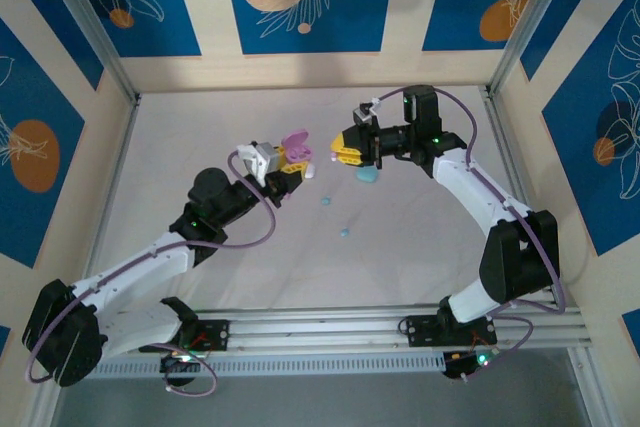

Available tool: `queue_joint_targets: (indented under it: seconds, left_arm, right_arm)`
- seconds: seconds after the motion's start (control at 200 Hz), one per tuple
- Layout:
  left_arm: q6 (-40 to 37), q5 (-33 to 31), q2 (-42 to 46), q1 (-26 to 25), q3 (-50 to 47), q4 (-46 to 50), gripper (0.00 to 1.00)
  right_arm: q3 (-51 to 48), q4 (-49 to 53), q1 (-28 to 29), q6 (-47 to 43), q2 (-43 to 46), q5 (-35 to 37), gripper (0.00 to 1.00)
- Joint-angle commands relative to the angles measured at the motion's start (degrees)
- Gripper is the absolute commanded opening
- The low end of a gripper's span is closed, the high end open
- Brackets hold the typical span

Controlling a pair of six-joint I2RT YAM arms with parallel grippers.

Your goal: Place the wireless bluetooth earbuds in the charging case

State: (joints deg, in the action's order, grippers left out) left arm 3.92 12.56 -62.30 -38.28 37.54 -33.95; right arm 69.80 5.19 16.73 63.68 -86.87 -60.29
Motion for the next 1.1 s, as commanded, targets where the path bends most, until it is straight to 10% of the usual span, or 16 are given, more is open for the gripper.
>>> queue_joint_targets:
  seconds: [0.0, 1.095]
  left_arm:
    - [-1.0, 2.0, 0.0, -0.4, -0.4, -0.6, 0.30]
    - [0.1, 9.3, -4.7, -0.5, 1.2, -6.6, 0.31]
  right_arm:
    - [-0.6, -2.3, -0.1, 3.3, 2.2, -1.0, 0.23]
    - [5.0, 7.7, 6.4, -9.7, 8.9, 11.0, 0.23]
